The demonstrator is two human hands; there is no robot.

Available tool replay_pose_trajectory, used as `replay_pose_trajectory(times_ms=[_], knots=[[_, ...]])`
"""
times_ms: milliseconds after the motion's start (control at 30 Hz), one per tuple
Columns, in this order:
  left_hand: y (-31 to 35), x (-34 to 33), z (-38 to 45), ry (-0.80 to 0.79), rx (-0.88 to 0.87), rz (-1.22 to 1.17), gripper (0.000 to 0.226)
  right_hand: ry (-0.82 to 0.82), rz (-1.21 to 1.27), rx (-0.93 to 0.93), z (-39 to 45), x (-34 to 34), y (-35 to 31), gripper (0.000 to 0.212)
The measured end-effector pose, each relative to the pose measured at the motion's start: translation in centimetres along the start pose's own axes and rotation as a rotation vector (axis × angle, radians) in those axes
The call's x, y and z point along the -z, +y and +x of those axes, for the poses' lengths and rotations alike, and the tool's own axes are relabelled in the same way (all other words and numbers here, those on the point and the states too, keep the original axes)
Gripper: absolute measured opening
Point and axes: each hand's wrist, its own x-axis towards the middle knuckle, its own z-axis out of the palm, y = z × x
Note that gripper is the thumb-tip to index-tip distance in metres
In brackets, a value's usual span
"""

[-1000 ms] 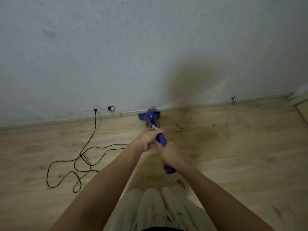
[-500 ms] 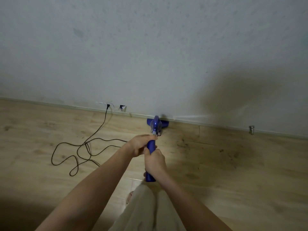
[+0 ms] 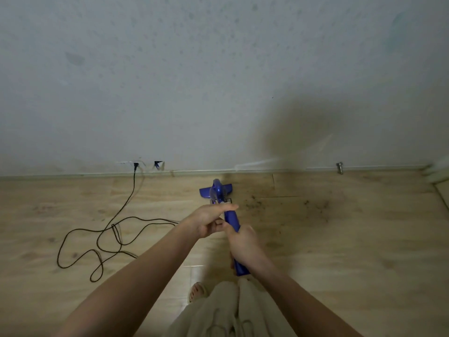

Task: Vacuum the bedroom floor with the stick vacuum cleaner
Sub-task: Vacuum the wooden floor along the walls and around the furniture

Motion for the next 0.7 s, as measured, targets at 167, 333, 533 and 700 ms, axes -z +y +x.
replay_pose_trajectory(times_ms=[167, 333, 533, 700], knots=[[0.9, 0.8, 0.1, -0.010, -0.027, 0.031, 0.041, -0.002, 0.062, -0.008, 1.3, -1.7, -0.8, 0.038], [1.8, 1.0, 0.1, -0.012, -0.028, 0.021, 0.034, -0.010, 0.091, -0.039, 1.7, -1.5, -1.7, 0.036], [0.2, 1.0, 0.0, -0.023, 0.003, -0.016, 0.044, 0.023, 0.028, -0.009, 0.9, -1.7, -0.1, 0.030], [-1.0, 1.3, -0.6, -0.009, 0.015, -0.023, 0.048, -0.002, 0.089, -0.020, -0.6, -2.0, 0.5, 0.022]])
